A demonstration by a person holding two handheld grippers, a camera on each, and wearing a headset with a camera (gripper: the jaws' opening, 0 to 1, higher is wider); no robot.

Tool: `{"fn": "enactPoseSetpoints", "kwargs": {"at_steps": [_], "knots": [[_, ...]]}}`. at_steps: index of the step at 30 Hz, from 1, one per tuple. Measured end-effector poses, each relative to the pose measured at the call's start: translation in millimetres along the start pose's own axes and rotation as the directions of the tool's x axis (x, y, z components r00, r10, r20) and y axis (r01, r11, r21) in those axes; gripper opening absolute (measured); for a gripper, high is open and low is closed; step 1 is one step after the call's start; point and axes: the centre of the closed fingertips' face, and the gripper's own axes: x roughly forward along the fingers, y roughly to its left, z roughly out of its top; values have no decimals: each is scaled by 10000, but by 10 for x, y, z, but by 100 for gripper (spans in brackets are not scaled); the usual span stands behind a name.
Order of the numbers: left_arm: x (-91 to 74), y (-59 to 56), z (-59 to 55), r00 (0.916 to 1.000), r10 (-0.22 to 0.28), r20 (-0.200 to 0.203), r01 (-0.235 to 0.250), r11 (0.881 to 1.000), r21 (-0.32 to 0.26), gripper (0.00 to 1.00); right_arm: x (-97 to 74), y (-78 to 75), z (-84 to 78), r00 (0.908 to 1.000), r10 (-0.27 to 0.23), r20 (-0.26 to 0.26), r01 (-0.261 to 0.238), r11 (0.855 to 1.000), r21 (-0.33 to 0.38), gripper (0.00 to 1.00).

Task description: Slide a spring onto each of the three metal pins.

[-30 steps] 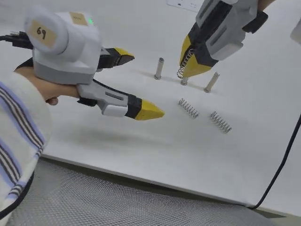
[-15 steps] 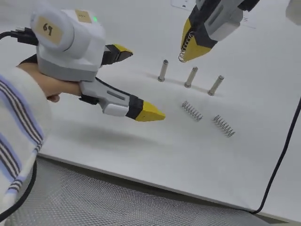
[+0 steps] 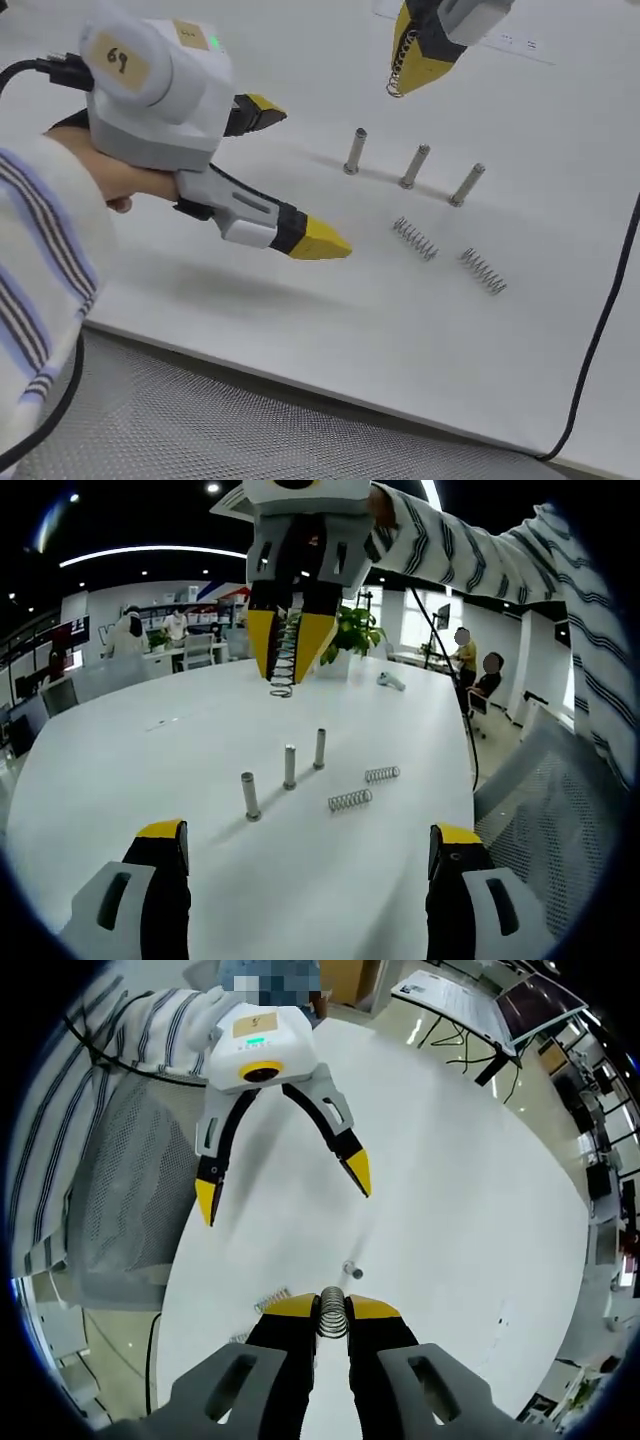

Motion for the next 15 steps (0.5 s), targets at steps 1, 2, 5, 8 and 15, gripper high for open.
{"fn": "enactPoseSetpoints", "kwargs": {"at_steps": [1,2,5,8,15], "knots": [[-3,5,1,10000,17,-12,-17,10000,-25,98,10,-13,3,10000,6,-9,-6,10000,-13,8],[-8,15,10,10000,54,4,-54,10000,-63,98,30,-42,3,10000,-19,-39,19,10000,-6,8],[-23,31,20,9999,109,-9,-109,9999,-68,98,94,-100,-32,9993,-98,-354,91,9998,-190,8],[-31,50,26,9998,182,-13,-182,9998,36,98,173,-141,-32,9989,-14,-467,3,9997,-250,8],[-73,87,5,9994,339,-96,-339,9994,3,98,344,-229,-31,9979,305,-570,-314,9994,-153,8]]}}
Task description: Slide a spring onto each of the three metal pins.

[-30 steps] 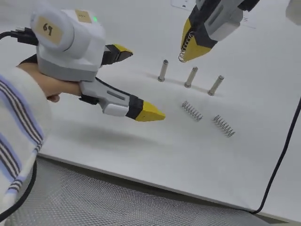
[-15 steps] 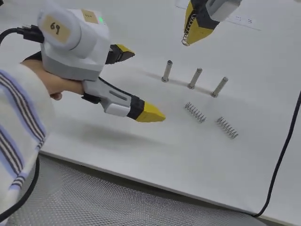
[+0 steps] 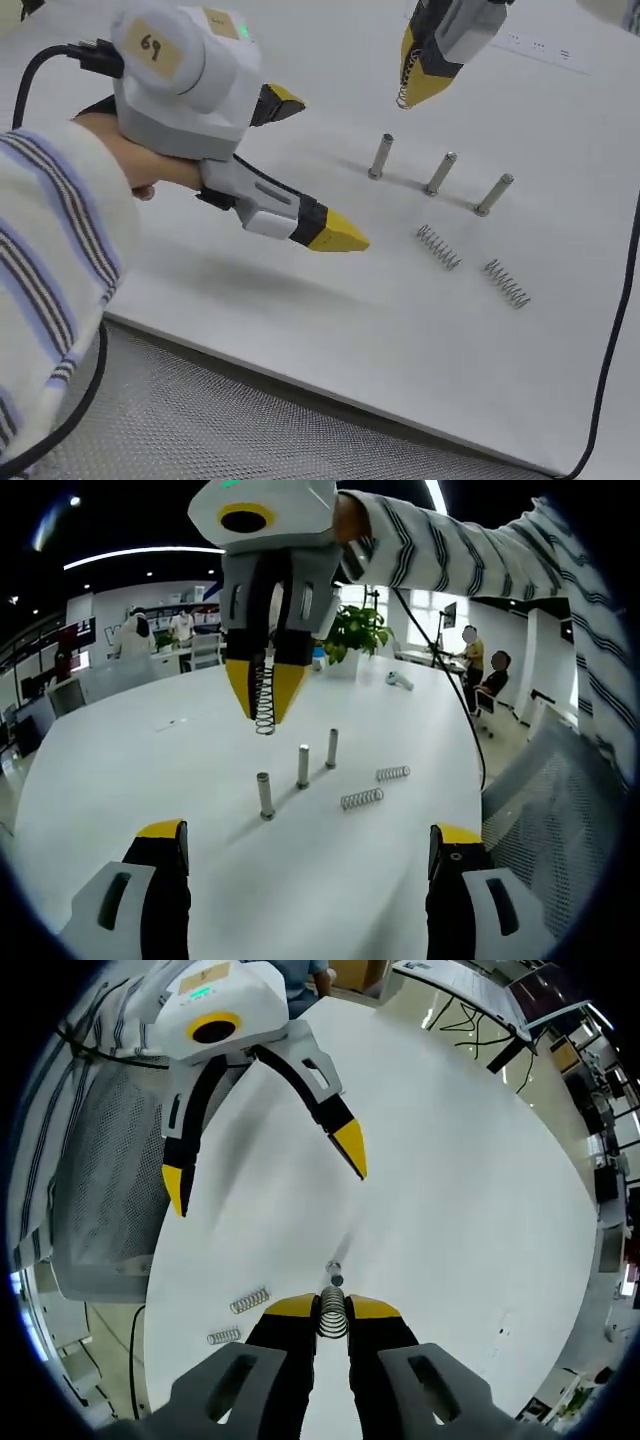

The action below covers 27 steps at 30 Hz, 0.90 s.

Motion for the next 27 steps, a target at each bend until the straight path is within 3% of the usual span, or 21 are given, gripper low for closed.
{"fn": "enactPoseSetpoints", "kwargs": {"at_steps": [11,15,22,27], "knots": [[-22,2,-20,10000,36,-37,-36,10000,11,98,140,-87,8,10000,86,-40,-86,9999,66,8],[-31,50,-35,10000,90,-22,-90,10000,-35,98,216,-29,11,9991,424,51,-424,9991,36,8],[-45,60,-113,9994,81,-350,-72,9996,255,98,331,-46,-30,9987,503,-6,-503,9987,122,8],[-61,47,-123,9991,2,-419,4,9999,128,98,377,-57,-53,9986,519,-78,-517,9985,196,8]]}}
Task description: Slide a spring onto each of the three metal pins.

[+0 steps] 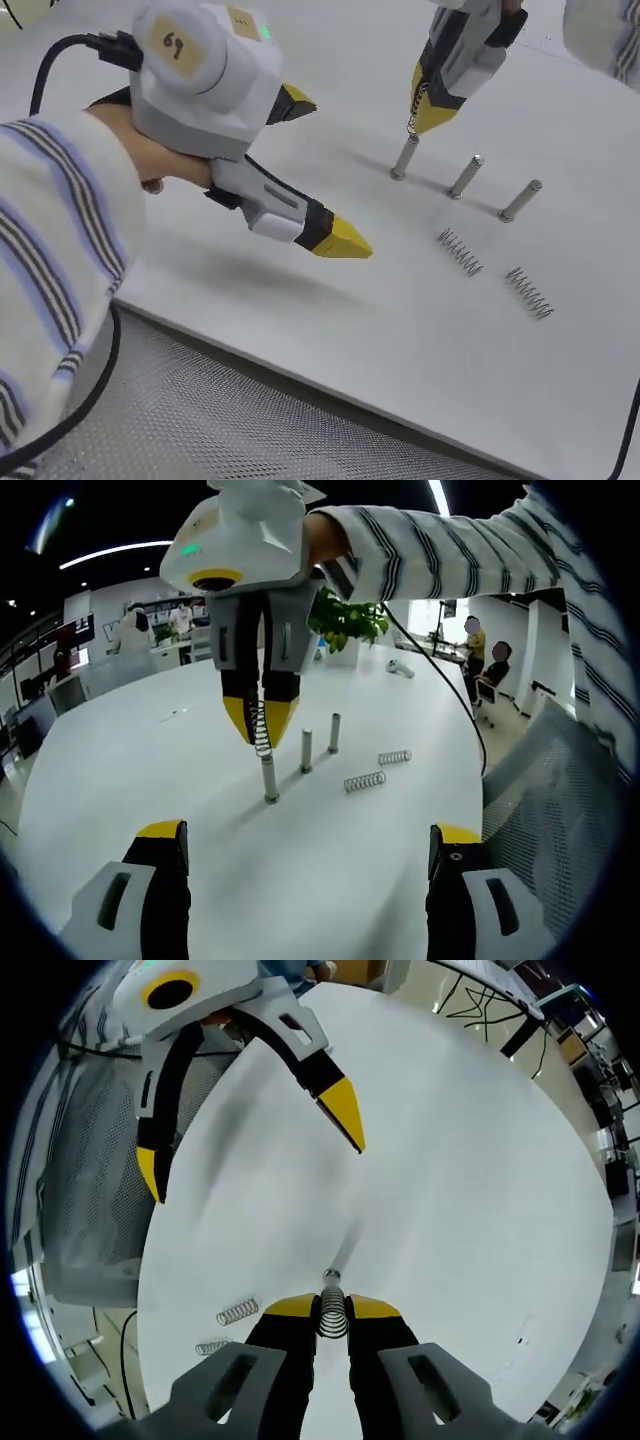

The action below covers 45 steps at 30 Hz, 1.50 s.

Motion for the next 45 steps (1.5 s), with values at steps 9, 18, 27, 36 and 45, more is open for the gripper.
{"fn": "enactPoseSetpoints", "kwargs": {"at_steps": [9,18,27,36,45], "knots": [[25,9,11,10000,-36,-21,36,10000,0,98,54,-8,-25,10000,83,41,-83,10000,-30,8],[39,15,-16,9999,-38,-155,37,10000,-57,98,104,-27,-62,9999,69,85,-70,9998,188,8],[53,-5,-16,9997,-116,-199,115,9999,-62,98,103,-16,-61,9999,58,144,-62,9997,237,8],[43,-7,-19,9996,-125,-253,122,9999,-95,97,126,0,-41,9997,174,144,-178,9995,244,8],[28,-23,-21,9993,-200,-324,198,9998,-59,96,271,-11,-92,9998,205,47,-207,9988,439,8]]}}
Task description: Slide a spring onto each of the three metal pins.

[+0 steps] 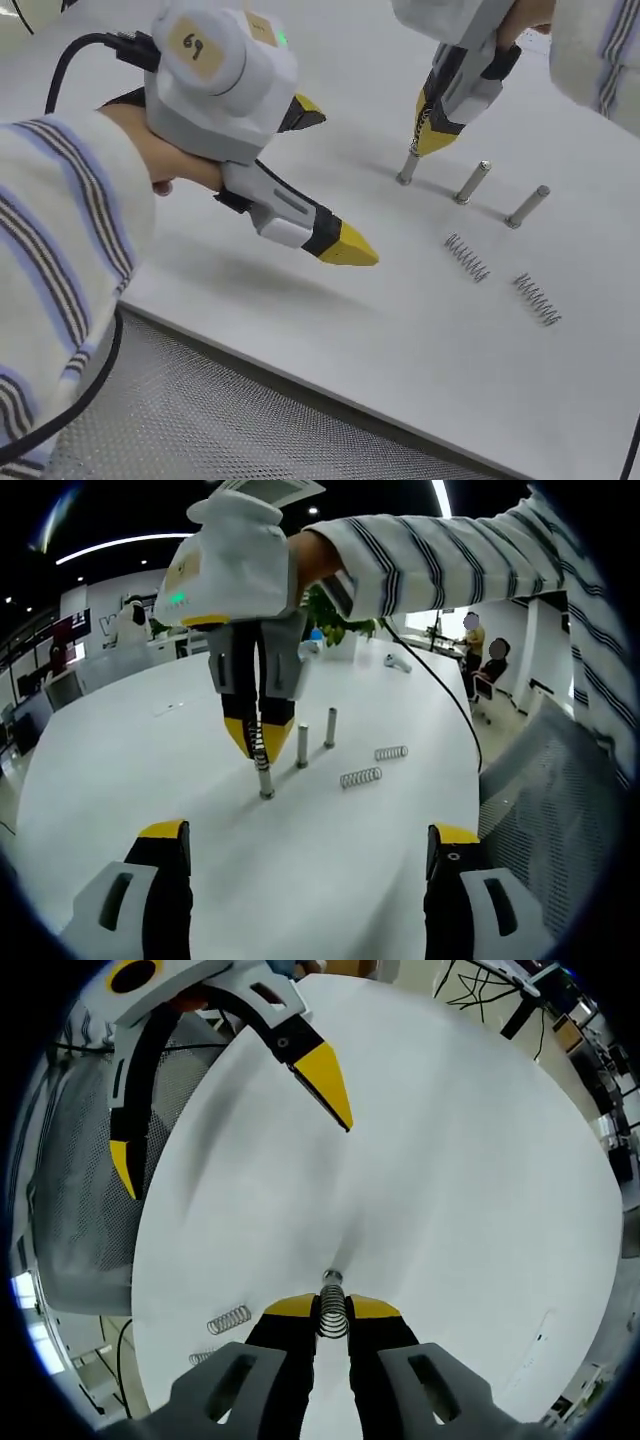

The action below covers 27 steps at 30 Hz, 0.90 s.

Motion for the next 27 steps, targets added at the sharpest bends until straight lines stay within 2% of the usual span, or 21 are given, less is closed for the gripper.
{"fn": "enactPoseSetpoints", "kwargs": {"at_steps": [3,7,12,18,27], "knots": [[-11,9,47,9997,2,247,3,9998,-210,96,33,-20,-32,10000,-22,-71,22,10000,27,8],[-9,7,68,9995,-11,326,16,9999,-148,94,67,-50,-80,9996,-45,-268,45,10000,18,8],[4,-21,58,9997,-54,225,59,9997,-218,95,88,-13,-108,9993,-47,-368,48,10000,20,8],[12,-33,22,9999,-123,68,125,9995,-295,94,153,-62,-127,9989,-107,-464,102,9999,-119,8],[14,-75,20,9997,-237,41,239,9989,-402,94,261,-41,-174,9985,-112,-531,121,9998,172,8]]}}
